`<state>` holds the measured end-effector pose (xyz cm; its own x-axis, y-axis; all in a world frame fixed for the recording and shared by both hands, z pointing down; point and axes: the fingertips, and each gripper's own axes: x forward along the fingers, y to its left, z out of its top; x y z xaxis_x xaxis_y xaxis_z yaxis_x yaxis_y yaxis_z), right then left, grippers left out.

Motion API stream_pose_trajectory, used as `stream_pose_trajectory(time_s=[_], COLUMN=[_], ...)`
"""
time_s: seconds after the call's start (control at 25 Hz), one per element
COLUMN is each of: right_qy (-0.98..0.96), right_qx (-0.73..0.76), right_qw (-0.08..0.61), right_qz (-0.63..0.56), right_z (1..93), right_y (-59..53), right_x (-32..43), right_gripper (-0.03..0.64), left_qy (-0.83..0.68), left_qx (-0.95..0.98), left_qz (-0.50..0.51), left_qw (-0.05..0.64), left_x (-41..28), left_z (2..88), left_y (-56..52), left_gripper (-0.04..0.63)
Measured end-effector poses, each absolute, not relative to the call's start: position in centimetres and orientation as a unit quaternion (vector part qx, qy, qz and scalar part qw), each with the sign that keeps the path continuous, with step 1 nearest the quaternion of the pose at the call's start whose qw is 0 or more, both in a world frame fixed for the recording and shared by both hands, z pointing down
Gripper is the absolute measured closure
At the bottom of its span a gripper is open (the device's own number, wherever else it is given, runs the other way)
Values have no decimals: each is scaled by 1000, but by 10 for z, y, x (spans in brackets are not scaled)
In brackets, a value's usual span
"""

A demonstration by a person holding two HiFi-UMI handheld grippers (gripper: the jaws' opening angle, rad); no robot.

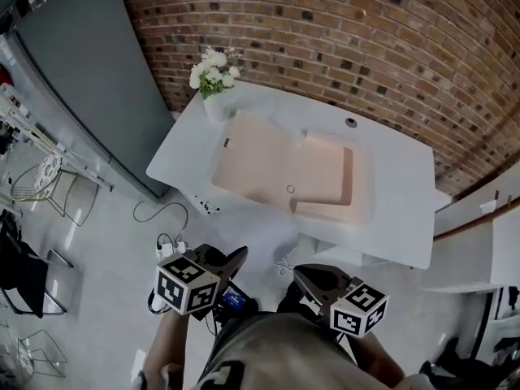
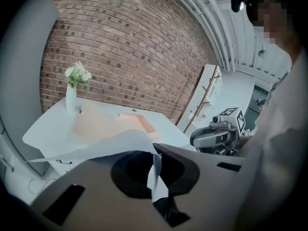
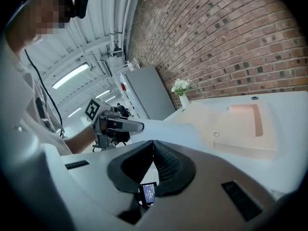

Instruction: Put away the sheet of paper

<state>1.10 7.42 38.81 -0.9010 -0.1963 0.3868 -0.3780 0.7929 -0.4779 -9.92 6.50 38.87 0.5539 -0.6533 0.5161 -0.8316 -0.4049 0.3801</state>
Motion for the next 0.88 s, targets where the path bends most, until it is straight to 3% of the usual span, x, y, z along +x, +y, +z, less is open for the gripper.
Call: stream_pose_trajectory(time_s=[0.44, 0.88], right_qy=[-938, -932], right_qx=[95, 104], right_qw=[138, 127], right_qz=[303, 324], right_z=[389, 403], right_y=[4, -30], right_x=[42, 70], right_gripper=[594, 594], left_qy=[-497, -488], left_qx=[788, 789], left_qz=[192, 268], left_qw=[308, 260], left_x=[-85, -101], left_z=[378, 363], left_y=[13, -63], left_gripper=[581, 581])
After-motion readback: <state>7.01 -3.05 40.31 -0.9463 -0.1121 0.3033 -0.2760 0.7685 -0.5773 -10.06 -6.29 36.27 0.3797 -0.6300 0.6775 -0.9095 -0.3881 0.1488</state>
